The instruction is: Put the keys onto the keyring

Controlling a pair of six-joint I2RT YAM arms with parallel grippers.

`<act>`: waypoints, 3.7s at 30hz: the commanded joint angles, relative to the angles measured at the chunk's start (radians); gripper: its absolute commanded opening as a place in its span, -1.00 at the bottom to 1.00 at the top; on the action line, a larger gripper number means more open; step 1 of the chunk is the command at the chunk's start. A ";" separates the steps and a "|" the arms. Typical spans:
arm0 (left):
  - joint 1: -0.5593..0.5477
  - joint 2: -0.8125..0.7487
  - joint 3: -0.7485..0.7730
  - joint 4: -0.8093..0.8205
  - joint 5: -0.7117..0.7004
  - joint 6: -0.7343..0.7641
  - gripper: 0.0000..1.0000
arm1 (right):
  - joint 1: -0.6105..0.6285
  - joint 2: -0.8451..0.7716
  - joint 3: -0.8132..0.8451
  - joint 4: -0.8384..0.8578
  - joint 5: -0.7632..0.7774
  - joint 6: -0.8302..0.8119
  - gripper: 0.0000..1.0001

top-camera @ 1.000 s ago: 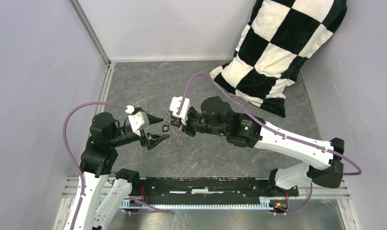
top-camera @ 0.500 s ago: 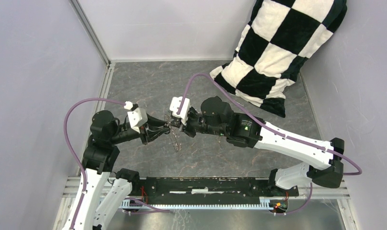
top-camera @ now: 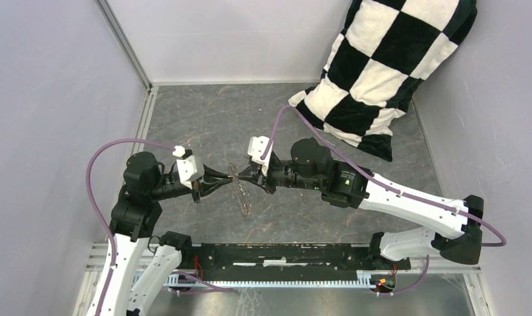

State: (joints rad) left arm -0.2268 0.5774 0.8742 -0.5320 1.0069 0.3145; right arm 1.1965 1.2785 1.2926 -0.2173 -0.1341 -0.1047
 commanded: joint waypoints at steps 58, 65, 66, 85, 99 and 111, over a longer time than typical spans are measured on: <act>0.002 -0.105 0.092 -0.210 0.077 0.693 -0.81 | -0.058 -0.007 -0.050 0.210 -0.217 0.118 -0.99; 0.003 -0.091 0.086 -0.211 0.064 0.697 -0.73 | -0.058 0.017 -0.033 0.236 -0.245 0.136 -0.99; 0.003 -0.086 0.086 -0.211 0.059 0.699 -0.73 | -0.057 0.020 -0.032 0.240 -0.250 0.138 -0.99; 0.003 -0.106 0.051 -0.358 -0.026 0.965 -0.73 | -0.058 0.017 -0.055 0.308 -0.272 0.174 -0.99; 0.003 -0.165 0.013 -0.487 -0.042 1.206 -0.60 | -0.057 -0.028 -0.122 0.380 -0.240 0.184 -0.99; 0.010 -0.241 -0.030 -0.293 0.001 1.064 -0.48 | -0.058 -0.008 -0.118 0.331 -0.246 0.175 -0.99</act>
State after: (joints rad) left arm -0.2234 0.3576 0.8604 -0.8986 0.9703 1.4250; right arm 1.1404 1.3056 1.1572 0.0326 -0.3885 0.0746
